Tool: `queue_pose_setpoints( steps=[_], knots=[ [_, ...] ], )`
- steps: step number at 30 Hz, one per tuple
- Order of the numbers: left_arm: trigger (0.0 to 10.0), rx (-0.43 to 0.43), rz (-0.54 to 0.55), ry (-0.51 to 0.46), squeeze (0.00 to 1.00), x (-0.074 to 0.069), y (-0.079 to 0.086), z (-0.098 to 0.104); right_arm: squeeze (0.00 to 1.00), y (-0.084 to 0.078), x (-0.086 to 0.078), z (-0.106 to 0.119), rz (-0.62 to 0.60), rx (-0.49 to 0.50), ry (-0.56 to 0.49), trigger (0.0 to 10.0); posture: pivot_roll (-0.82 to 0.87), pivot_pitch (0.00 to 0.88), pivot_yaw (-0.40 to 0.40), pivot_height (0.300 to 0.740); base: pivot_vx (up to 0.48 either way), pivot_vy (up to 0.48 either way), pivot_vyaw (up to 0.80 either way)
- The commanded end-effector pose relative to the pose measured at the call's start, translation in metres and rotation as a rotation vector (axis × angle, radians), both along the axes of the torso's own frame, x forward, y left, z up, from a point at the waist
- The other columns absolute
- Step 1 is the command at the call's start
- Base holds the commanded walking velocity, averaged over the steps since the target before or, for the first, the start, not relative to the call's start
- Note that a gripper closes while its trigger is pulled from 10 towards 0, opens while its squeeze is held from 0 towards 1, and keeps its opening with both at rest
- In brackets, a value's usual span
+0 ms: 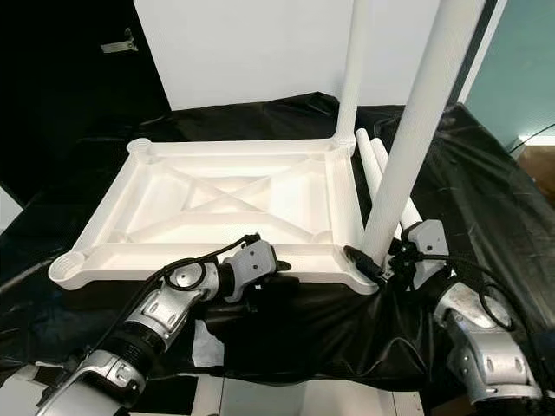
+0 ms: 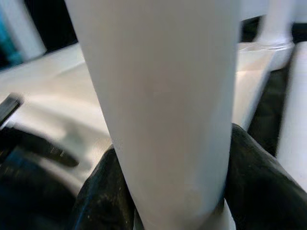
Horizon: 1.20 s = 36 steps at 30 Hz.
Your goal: Building children table
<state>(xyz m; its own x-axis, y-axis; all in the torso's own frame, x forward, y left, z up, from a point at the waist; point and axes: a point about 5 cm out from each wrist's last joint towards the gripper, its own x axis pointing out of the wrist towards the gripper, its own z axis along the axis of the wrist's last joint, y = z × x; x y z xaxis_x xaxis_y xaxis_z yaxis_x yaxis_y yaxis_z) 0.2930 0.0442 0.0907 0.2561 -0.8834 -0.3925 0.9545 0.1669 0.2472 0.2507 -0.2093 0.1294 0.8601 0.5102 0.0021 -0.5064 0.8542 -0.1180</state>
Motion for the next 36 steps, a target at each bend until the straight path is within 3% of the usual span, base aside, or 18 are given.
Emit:
queue_pose_setpoints(
  steps=[1, 2, 3, 4, 5, 6, 8, 10, 20, 21, 22, 23, 25, 26, 32, 33, 36],
  knots=[
    [10.0, 0.061, 0.044, 0.112, 0.00, -0.013, 0.003, -0.031, 0.00, 0.004, 0.000, -0.006, -0.011, 0.026, 0.034, 0.0, -0.09, 0.038, 0.018, 0.740, 0.000, 0.000, 0.00],
    [10.0, 0.060, 0.044, 0.112, 0.00, -0.013, 0.003, -0.030, 0.00, 0.003, 0.002, -0.006, -0.164, 0.038, -0.017, 0.0, -0.09, 0.041, 0.014, 0.740, 0.000, 0.000, 0.00],
    [10.0, 0.060, 0.044, 0.112, 0.00, -0.013, 0.003, -0.030, 0.00, 0.003, 0.002, -0.006, -0.164, 0.038, -0.017, 0.0, -0.09, 0.041, 0.014, 0.740, 0.000, 0.000, 0.00],
    [10.0, 0.060, 0.044, 0.111, 0.00, -0.012, 0.003, -0.030, 0.00, 0.004, 0.000, -0.009, -0.282, 0.050, -0.047, 0.0, -0.09, 0.041, 0.014, 0.740, 0.000, 0.000, 0.00],
    [10.0, 0.057, 0.046, 0.112, 0.00, -0.012, 0.002, -0.030, 0.00, 0.017, -0.006, -0.014, -0.353, 0.066, -0.063, 0.0, -0.09, 0.041, 0.013, 0.740, 0.000, 0.000, 0.00],
    [10.0, 0.057, 0.046, 0.112, 0.00, -0.012, 0.002, -0.030, 0.00, 0.017, -0.006, -0.014, -0.353, 0.066, -0.063, 0.0, -0.09, 0.041, 0.013, 0.740, 0.000, 0.000, 0.00],
    [10.0, 0.056, 0.049, 0.114, 0.00, -0.013, 0.002, -0.031, 0.00, 0.037, -0.016, -0.018, -0.448, 0.109, -0.076, 0.0, -0.08, 0.039, 0.010, 0.740, 0.000, 0.000, 0.00],
    [10.0, 0.058, 0.051, 0.116, 0.00, -0.013, 0.003, -0.032, 0.00, 0.042, -0.018, -0.019, -0.520, 0.123, -0.084, 0.0, -0.08, 0.037, 0.009, 0.740, 0.000, 0.000, 0.00],
    [10.0, 0.055, 0.051, 0.115, 0.00, -0.013, 0.001, -0.032, 0.00, 0.042, -0.017, -0.023, -0.619, 0.105, -0.093, 0.0, -0.08, 0.035, 0.007, 0.740, 0.000, 0.000, 0.00],
    [10.0, 0.057, 0.048, 0.116, 0.00, -0.014, 0.001, -0.033, 0.00, 0.047, -0.017, -0.023, -0.589, 0.093, -0.100, 4.9, -0.08, 0.035, 0.007, 0.740, 0.000, 0.000, 0.00],
    [10.0, 0.057, 0.048, 0.116, 0.00, -0.014, 0.001, -0.033, 0.00, 0.047, -0.017, -0.023, -0.589, 0.093, -0.100, 4.9, -0.08, 0.035, 0.007, 0.740, 0.000, 0.000, 0.00],
    [10.0, 0.058, 0.047, 0.117, 0.00, -0.014, 0.001, -0.033, 0.00, 0.049, -0.016, -0.022, -0.569, 0.097, -0.105, 10.0, -0.08, 0.035, 0.008, 0.740, 0.000, 0.000, 0.00],
    [10.0, 0.059, 0.046, 0.117, 0.00, -0.015, 0.001, -0.034, 0.00, 0.050, -0.016, -0.021, -0.561, 0.099, -0.110, 10.0, -0.08, 0.034, 0.008, 0.740, 0.000, 0.000, 0.00],
    [10.0, 0.061, 0.046, 0.117, 0.00, -0.015, 0.002, -0.034, 1.00, 0.050, -0.016, -0.019, -0.536, 0.097, -0.118, 10.0, -0.08, 0.035, 0.007, 0.740, 0.000, 0.000, 0.00],
    [10.0, 0.064, 0.047, 0.116, 0.00, -0.015, 0.004, -0.034, 1.00, 0.043, -0.014, -0.013, -0.440, 0.065, -0.131, 10.0, -0.08, 0.036, 0.006, 0.740, 0.000, 0.000, 0.00],
    [10.0, 0.063, 0.048, 0.116, 0.00, -0.015, 0.004, -0.033, 0.00, 0.037, -0.015, -0.008, -0.393, 0.041, -0.143, 10.0, -0.08, 0.036, 0.005, 0.740, 0.000, 0.000, 0.00],
    [10.0, 0.063, 0.048, 0.115, 0.00, -0.015, 0.004, -0.033, 0.00, 0.026, -0.020, -0.005, -0.311, -0.007, -0.138, 10.0, -0.09, 0.038, 0.003, 0.740, 0.000, 0.000, 0.00]
  ],
)
